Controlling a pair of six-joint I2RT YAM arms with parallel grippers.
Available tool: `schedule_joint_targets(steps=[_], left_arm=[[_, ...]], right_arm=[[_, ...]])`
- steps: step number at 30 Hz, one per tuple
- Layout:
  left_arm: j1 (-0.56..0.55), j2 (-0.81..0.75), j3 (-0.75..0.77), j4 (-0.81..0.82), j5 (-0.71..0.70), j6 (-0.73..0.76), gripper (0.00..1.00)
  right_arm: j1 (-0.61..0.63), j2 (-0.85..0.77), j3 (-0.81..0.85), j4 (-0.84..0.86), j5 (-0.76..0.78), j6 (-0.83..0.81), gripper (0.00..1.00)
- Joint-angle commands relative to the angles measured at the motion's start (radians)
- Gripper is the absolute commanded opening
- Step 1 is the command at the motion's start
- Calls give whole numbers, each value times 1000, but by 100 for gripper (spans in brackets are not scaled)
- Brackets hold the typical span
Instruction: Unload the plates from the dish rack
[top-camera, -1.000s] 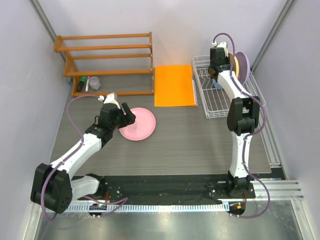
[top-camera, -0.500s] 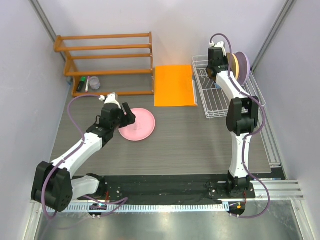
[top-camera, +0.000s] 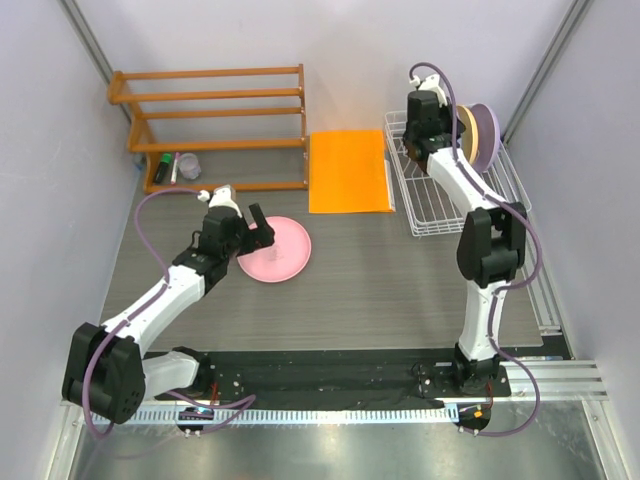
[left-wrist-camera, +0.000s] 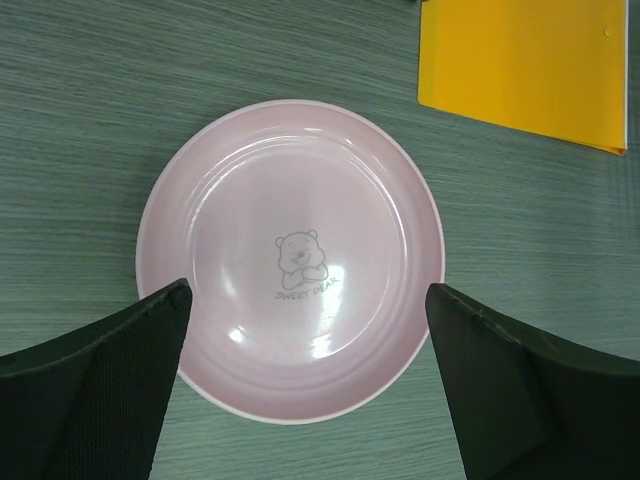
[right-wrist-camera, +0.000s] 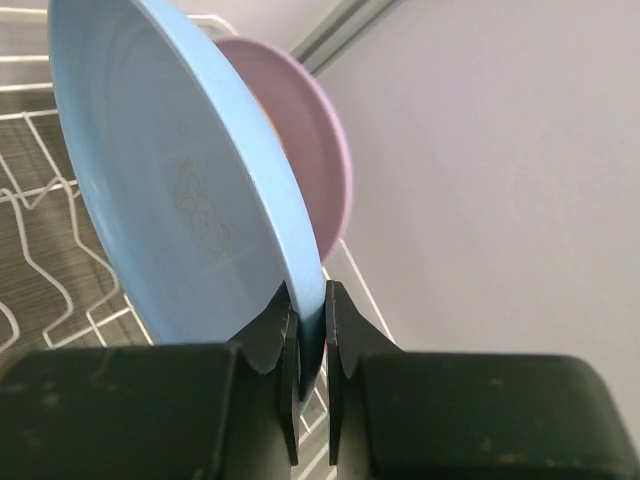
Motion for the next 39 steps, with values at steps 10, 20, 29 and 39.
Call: schedule_joint_targets(steps=[10,20,29,39], left_arm=[[-5,-14,67,84,170,-6,100],[-5,14,40,293,342,-45,100],[-5,103,-14,464,434,-101,100],[-5,184,-28,546,407,-112,89]], right_arm=[[185,-450,-186,-182,-186,341,1],[218,-599,-418,-216,-717,671,1],[229,-586,-576,-32,-1102,877,1],[243,-579,-660,56,-1236,966,2]])
